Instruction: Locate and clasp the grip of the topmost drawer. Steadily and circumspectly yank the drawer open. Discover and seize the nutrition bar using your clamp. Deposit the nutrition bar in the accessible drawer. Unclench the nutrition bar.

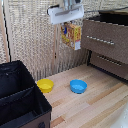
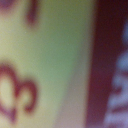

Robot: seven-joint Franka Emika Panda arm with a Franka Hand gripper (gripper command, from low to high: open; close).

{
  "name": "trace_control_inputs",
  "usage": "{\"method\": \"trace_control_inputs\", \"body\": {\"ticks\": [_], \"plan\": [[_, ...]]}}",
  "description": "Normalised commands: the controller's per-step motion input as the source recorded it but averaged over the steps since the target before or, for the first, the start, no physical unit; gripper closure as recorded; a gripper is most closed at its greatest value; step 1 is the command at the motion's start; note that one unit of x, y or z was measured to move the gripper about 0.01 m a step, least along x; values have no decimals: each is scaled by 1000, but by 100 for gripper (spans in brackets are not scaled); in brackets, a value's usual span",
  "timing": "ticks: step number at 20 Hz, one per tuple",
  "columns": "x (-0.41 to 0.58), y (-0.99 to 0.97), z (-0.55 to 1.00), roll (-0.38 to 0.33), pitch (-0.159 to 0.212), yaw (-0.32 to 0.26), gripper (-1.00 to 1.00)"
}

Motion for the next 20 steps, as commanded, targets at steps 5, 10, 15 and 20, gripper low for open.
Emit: {"method": "trace_control_inputs", "body": {"ticks": [5,10,15,20], "plan": [[137,-124,937,73,32,-38,100],[137,-371,881,99,22,-21,100],[195,-671,692,158,13,40,100],[93,-692,615,152,31,67,100]]}}
